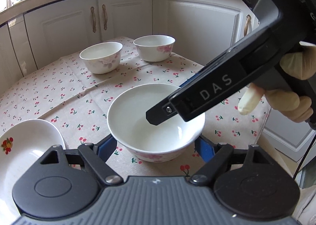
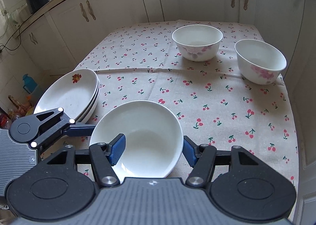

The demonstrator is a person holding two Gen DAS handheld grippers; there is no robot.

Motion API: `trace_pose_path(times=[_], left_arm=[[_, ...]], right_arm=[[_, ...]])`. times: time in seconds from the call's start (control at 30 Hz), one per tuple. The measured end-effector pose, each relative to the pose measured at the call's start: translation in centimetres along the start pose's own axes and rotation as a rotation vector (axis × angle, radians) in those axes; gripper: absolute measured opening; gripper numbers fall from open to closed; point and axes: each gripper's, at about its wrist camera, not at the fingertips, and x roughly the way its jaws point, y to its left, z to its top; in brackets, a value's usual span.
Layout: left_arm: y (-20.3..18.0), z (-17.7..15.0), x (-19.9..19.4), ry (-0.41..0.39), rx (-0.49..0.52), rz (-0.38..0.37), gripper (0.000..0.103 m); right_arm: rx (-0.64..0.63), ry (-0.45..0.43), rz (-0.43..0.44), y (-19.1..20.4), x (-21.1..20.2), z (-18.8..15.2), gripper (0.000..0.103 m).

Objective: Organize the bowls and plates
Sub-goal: 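Carry the bowl with the right tool beside the plate stack and release it, then move the left tool to another pink-flowered bowl and grip its rim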

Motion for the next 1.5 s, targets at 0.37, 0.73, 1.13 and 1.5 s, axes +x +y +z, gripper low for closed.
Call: trace_pose_path(times=[0.37, 0.73, 1.13, 1.5], left_arm=[[0.2, 0.3, 0.5, -0.007, 0.010, -0.007, 0.086], [0.6, -0.1, -1.2, -0.007, 0.014, -0.063, 0.095], [2.0, 2.0, -3.4, 0.006, 0.017, -0.039, 0.096], [4.1, 8.4, -1.1, 0.008, 0.051, -0.014, 0.095]], right_arm=[[0.008, -0.012, -0.009, -0.3, -0.1, 0.0, 0.069], [-0.043, -0.140, -0.031, 0.3, -2.1, -0.3, 0.100], [0.014, -0.287, -0.239, -1.9, -3.5, -2.5, 0.103], [-0.078, -0.334, -0.309, -3.4, -3.5, -0.4, 0.103]])
